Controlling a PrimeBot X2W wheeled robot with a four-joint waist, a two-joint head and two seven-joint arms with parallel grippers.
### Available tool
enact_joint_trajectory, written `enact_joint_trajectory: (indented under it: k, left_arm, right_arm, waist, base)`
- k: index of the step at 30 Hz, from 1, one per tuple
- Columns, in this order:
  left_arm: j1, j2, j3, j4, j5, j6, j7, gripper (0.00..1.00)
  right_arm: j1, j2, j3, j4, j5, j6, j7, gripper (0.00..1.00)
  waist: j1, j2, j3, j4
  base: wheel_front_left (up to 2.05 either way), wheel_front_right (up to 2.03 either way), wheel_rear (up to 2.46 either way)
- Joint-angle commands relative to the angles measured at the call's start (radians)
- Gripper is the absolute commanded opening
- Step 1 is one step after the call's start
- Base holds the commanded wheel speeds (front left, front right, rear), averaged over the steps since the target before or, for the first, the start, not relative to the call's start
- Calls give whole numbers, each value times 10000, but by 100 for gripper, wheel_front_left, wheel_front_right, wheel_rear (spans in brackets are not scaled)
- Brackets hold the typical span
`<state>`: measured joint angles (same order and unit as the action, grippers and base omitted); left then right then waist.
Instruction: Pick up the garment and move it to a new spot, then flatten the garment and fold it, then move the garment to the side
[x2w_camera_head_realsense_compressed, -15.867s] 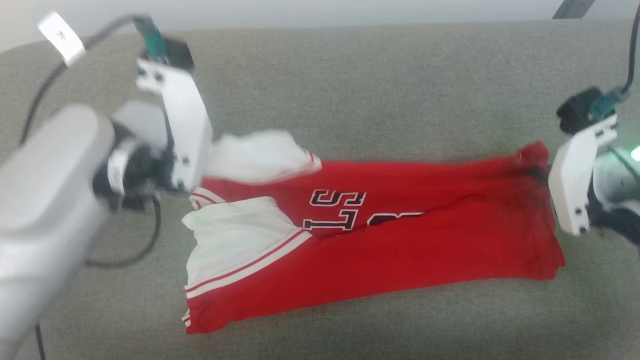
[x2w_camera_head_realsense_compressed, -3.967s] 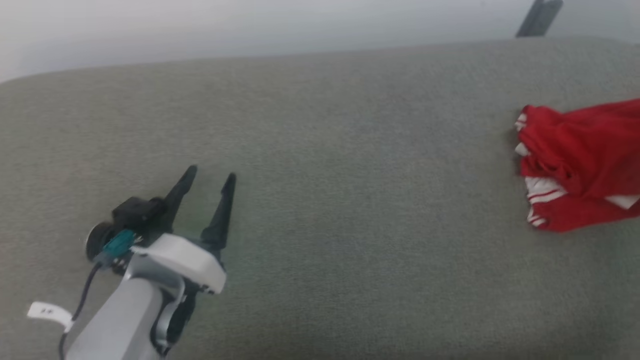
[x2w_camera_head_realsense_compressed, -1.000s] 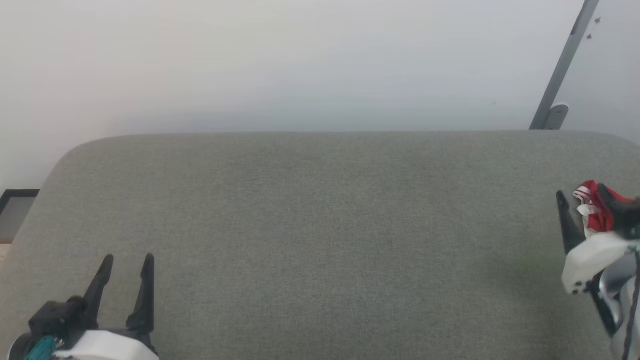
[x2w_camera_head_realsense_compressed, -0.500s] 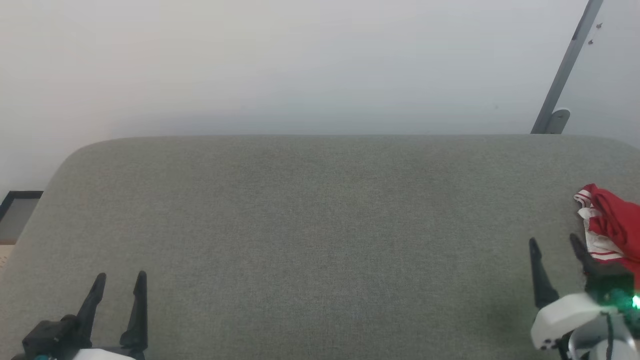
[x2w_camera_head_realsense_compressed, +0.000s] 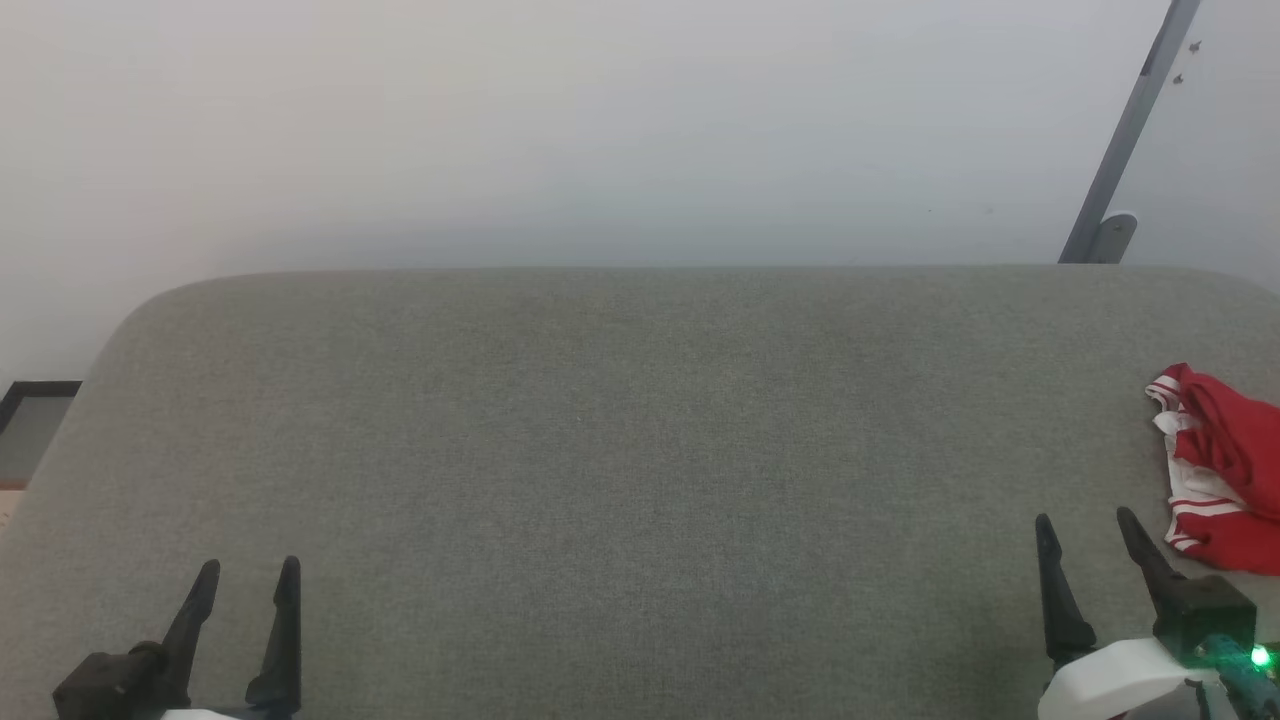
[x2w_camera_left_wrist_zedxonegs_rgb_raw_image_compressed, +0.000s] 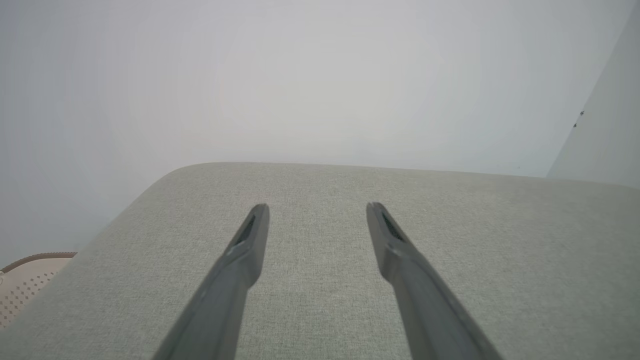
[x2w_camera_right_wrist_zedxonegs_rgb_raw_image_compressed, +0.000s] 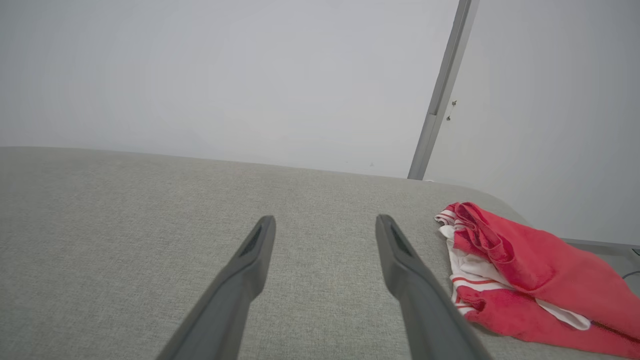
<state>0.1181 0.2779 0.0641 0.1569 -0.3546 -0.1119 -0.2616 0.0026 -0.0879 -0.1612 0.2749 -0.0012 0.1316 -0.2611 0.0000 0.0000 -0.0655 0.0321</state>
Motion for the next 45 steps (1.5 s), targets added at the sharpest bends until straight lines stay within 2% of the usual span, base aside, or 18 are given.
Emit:
enact_joint_trajectory:
  k: [1,22,23,28,45]
  left_arm:
    - [-10,-19,34,23,62,-63,-42,100]
    - [-130,-208,268,-137,99,-144,-42,100]
    - [-23,-190,241,-115,39,-115,1,0]
    - [91,-504,168,278,-96,-114,90,0]
    - [-490,-911,260,412,-3018,-133,957,0]
  right_arm:
    - [114,67,38,-96,-32,-20,-37,100]
    - [288,235,141,-283,-35,-20,-38,100]
    - [176,207,128,-230,-14,0,0,0]
    - [333,286,98,217,132,2,103,0]
    - [-25,307,187,65,3896,-1,966,0]
  waist:
    - [0,0,8,-6]
    - [0,0,12,36]
    - [0,0,11,36]
    - [0,0,16,38]
    - [0,0,113,-14]
  base:
    - [0,0,0]
    - [0,0,0]
    - [0,0,0]
    - [0,0,0]
    - [0,0,0]
